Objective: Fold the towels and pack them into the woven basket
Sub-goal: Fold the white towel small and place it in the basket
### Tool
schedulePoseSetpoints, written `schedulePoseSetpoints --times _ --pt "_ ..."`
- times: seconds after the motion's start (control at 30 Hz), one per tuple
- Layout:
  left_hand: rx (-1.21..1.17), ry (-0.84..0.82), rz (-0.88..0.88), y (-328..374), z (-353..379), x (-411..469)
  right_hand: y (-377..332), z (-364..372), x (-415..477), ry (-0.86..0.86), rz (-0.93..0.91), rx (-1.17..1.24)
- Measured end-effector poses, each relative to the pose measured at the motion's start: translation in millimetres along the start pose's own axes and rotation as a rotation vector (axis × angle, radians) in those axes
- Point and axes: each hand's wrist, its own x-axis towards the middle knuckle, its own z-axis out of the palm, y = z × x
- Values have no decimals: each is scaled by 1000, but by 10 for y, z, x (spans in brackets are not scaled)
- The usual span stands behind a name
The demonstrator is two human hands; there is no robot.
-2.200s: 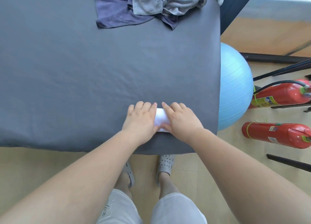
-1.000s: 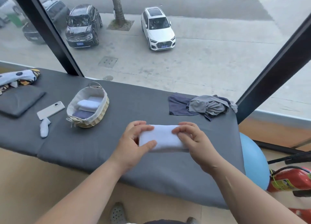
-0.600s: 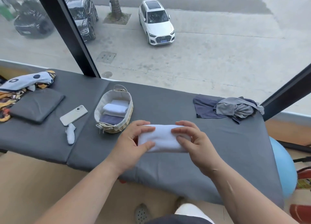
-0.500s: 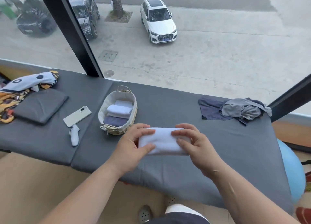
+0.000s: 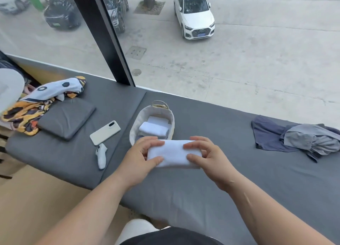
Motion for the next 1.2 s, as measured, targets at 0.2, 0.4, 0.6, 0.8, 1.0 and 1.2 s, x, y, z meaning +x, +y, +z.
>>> schedulePoseSetpoints --times 0.2,0.4,0.6,0.8,1.0,1.2 --pt "-24 -130 -41 -418 -685 707 -60 644 717 178 63 -20" --pt "22 -216 -68 -842 -1343 1471 -31 1330 1340 316 201 40" --pt "135 -313 -98 -1309 -1329 2223 289 1398 2170 499 303 62" --pt "331 -365 -134 -1715 -1052 2829 962 1408 2908 664 467 189" --pt "607 -300 -8 -2011 -825 3213 1201 1387 3463 681 347 40" --pt "920 -319 136 -2110 -661 3196 1530 1395 3595 674 209 -203"
